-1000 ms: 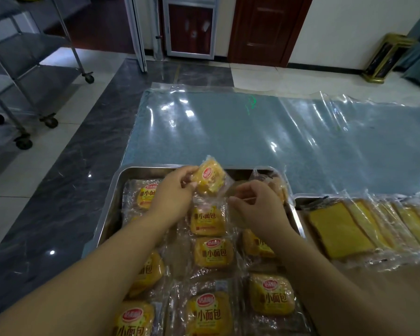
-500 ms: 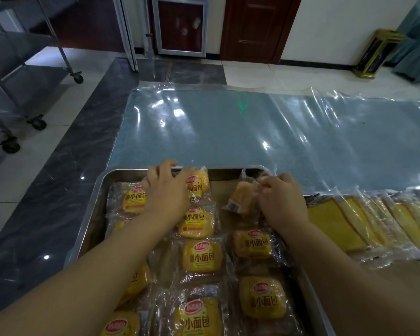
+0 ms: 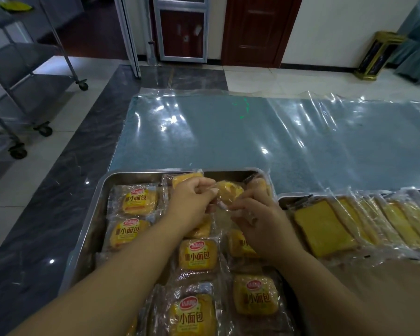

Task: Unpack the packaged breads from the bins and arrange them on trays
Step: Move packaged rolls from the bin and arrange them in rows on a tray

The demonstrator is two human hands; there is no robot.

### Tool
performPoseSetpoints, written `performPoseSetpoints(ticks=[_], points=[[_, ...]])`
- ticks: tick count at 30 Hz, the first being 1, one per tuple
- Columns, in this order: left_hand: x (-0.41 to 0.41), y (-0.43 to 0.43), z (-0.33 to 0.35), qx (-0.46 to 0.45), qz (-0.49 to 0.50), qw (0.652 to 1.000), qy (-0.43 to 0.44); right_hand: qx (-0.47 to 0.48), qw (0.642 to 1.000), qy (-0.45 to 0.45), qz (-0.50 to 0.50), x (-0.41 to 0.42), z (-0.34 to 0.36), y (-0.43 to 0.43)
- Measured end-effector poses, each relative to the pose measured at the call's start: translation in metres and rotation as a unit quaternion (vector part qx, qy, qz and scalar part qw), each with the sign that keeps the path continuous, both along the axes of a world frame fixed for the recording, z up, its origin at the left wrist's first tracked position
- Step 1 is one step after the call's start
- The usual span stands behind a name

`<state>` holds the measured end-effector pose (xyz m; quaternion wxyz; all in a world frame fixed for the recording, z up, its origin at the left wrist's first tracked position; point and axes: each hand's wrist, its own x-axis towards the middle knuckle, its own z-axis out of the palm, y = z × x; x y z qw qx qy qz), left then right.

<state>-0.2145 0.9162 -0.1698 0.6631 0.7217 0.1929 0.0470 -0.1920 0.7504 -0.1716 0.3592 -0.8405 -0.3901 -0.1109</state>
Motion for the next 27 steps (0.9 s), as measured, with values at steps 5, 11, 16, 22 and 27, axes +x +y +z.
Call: performPoseSetpoints(ticks=[5,11,16,22,27], points=[[-0.01,0.003,0.002,0.015,-0.016,1.0,-0.02,0.022,0.986,0.155,-0.064,0.0,-0.005,-0.022],[-0.015,-0.004,0.008,-0.01,-0.093,0.995,-0.021,0.042,0.93,0.298,-0.209,0.016,0.005,-0.024],[-0.015,-0.014,0.007,-0.017,-0.071,0.997,-0.02,0.062,0.916,0.343,-0.2,0.016,0.013,-0.035],[-0.02,-0.035,0.002,-0.003,-0.061,0.997,0.051,0.174,0.893,0.351,-0.223,0.01,0.014,-0.054],[-0.006,-0.053,0.002,0.03,-0.015,0.999,0.02,0.172,0.898,0.314,-0.255,0.009,0.011,-0.076]])
